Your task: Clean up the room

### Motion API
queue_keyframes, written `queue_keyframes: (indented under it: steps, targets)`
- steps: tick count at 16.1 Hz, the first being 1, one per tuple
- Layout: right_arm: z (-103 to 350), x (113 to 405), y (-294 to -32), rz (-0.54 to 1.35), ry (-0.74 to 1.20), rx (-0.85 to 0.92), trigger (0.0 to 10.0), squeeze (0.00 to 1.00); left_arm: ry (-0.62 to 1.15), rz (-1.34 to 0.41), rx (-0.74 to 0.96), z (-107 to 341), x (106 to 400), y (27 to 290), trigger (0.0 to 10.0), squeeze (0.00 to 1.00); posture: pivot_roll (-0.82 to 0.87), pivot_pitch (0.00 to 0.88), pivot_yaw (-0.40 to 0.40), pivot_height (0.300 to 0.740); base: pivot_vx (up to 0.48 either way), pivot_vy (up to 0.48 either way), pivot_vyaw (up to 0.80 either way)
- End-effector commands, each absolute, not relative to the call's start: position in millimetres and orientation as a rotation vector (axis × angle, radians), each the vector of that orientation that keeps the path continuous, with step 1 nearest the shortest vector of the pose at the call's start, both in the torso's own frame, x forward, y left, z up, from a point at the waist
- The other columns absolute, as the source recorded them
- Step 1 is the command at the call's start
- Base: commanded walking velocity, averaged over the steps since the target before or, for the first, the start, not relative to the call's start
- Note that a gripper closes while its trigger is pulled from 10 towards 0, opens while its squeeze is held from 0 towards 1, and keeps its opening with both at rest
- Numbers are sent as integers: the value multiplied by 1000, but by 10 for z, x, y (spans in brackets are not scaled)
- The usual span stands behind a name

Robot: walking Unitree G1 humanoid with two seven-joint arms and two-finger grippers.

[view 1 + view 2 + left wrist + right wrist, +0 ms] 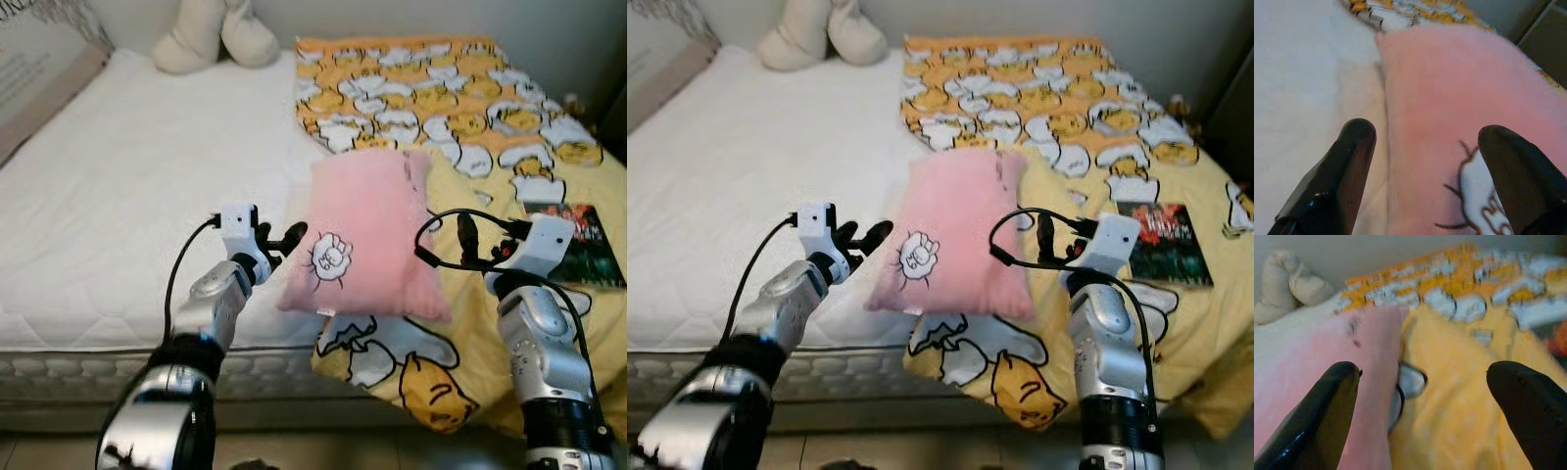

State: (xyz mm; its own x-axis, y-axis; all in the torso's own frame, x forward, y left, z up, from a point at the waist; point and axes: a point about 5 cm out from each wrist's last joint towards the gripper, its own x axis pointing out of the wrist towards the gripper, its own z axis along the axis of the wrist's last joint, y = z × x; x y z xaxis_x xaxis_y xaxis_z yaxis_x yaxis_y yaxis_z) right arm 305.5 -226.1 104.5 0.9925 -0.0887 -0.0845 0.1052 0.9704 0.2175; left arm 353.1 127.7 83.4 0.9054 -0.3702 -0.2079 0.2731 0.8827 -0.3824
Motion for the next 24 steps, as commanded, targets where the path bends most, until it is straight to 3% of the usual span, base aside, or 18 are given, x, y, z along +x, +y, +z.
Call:
queue_keyframes:
  steps: [1, 5, 6, 9, 11, 14, 15, 16, 17, 24]
  targets:
    - [1081, 3122, -2255, -65, 91, 287, 10000, 0, 277, -313, -374, 890, 3606, 1334, 10000, 0, -158, 99, 81, 740, 0, 0, 0]
    - [1140, 3321, -2203, -11, 120, 381, 10000, 0, 270, -246, -448, 994, 3733, 1378, 10000, 0, -160, 153, 85, 740, 0, 0, 0]
    - [1224, 3372, -2135, 11, 114, 452, 10000, 0, 295, -260, -586, 1005, 3746, 1304, 10000, 0, -150, 172, 77, 740, 0, 0, 0]
    - [1344, 3407, -1960, 43, 107, 546, 10000, 0, 348, -282, -651, 907, 3696, 1166, 10000, 0, -147, 189, 68, 740, 0, 0, 0]
    - [1287, 3391, -1808, 64, 151, 577, 10000, 0, 393, -344, -688, 844, 3640, 935, 10000, 0, -146, 202, 65, 740, 0, 0, 0]
    - [1184, 3353, -1753, 64, 213, 574, 10000, 0, 422, -422, -691, 835, 3595, 705, 10000, 0, -152, 212, 69, 740, 0, 0, 0]
    - [1126, 3341, -1752, 47, 249, 583, 3294, 0, 428, -431, -714, 833, 3584, 661, 10000, 0, -150, 215, 73, 740, 0, 0, 0]
    - [1074, 3323, -1723, 52, 283, 613, 0, 0, 425, -438, -749, 842, 3579, 616, 3176, 0, -150, 217, 73, 740, 0, 0, 0]
    - [1046, 3305, -1695, 61, 307, 631, 0, 0, 423, -440, -756, 847, 3578, 592, 0, 0, -150, 219, 76, 740, 0, 0, 0]
    - [854, 3128, -1720, 61, 421, 740, 0, 0, 424, -475, -777, 822, 3542, 537, 0, 0, -168, 204, 97, 740, 0, 0, 0]
